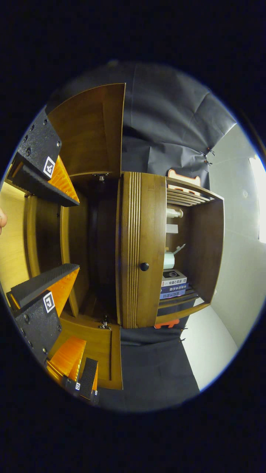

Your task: Open the right door of the double-door shoe cabinet with the right hand, and open the left door with the left hand.

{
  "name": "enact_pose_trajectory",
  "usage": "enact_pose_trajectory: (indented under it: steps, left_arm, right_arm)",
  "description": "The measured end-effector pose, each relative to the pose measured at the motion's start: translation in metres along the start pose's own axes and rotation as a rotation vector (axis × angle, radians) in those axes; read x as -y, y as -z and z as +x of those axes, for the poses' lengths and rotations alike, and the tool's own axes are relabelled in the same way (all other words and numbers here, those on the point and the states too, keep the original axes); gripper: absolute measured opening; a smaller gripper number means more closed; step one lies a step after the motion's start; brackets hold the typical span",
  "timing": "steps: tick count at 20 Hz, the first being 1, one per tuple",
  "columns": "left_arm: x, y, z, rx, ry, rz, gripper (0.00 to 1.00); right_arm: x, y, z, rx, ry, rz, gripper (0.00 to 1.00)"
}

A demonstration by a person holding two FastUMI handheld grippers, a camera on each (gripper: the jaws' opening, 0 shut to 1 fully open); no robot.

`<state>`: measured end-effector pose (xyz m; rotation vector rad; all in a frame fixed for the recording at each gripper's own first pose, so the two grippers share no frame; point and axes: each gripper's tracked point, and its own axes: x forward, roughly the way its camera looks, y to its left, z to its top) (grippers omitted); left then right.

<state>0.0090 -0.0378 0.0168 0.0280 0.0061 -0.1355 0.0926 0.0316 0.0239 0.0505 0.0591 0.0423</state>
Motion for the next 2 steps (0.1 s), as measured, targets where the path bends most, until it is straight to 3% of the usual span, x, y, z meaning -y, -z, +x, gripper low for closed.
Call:
enact_pose_trajectory:
  steps: [2]
  left_arm:
    - [0.0031, -0.0003, 0.0006, 0.004, 0.012, 0.010, 0.96]
  right_arm:
    - [0.0000, -0.0006, -0.0018, 0.004, 0.006, 0.003, 0.94]
